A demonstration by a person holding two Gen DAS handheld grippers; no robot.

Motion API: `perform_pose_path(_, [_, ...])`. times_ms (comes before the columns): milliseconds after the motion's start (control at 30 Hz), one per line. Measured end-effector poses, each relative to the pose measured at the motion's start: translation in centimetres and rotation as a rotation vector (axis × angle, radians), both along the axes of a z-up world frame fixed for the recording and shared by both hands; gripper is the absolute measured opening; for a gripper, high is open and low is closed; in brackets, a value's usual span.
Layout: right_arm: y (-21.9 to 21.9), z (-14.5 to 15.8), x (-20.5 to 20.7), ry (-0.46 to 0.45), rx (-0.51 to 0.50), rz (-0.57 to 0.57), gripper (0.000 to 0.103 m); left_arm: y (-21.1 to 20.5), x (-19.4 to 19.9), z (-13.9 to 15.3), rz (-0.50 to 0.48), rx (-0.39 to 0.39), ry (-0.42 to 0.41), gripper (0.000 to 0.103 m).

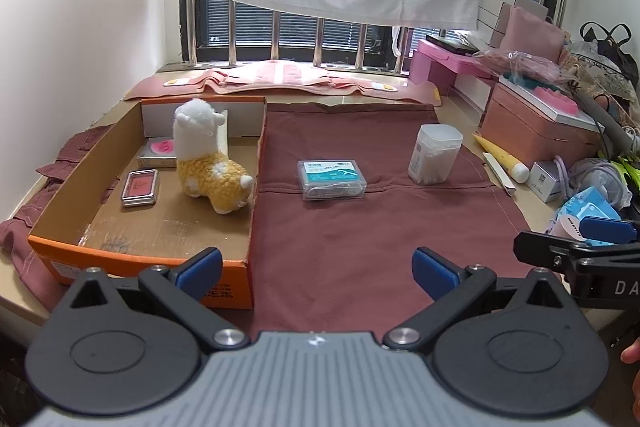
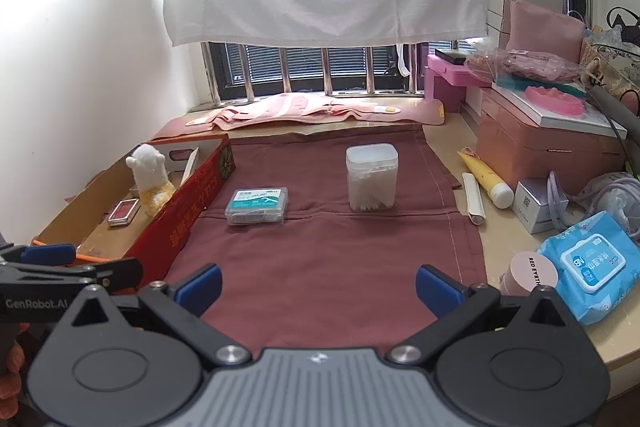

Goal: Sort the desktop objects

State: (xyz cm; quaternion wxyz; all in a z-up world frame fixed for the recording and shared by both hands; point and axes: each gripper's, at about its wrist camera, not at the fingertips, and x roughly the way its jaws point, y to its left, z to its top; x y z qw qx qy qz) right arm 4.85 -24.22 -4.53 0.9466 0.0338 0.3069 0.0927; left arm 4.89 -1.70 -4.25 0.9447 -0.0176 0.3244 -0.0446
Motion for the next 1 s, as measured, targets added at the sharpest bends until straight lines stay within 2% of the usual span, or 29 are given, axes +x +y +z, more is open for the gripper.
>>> perform_pose_path(267, [-0.6, -0.5, 1.5, 0.014, -0.007, 0.005, 0.103, -0.8, 1.0, 0.0, -0.021, 0.024, -0.01, 0.103])
perform_pose_path(400, [-1.1, -0.7, 2.8, 0.023, -0.003, 0.015, 0.103, -1.0, 1.9, 0.3, -0.047, 0.002, 0.004, 0.103])
perform_pose_path(567, [-1.6, -1.2, 4.3, 0.043, -0.017, 0.017, 0.103, -1.4, 3.0, 1.0, -0.051, 0.014, 0.001, 0.103])
perform_pose_path(700, [-2.0, -1.5, 5.5, 0.05, -0.014, 0.016, 0.103, -2.0, 4.0, 1.3, -0.093, 0.01, 0.012, 0.103])
perform_pose_path(1000, [-2.7, -2.3, 8.1, 0.059, -0.018, 0.037, 0.103, -3.3, 7.0, 1.0, -0.073, 0.018, 0.044, 0.103])
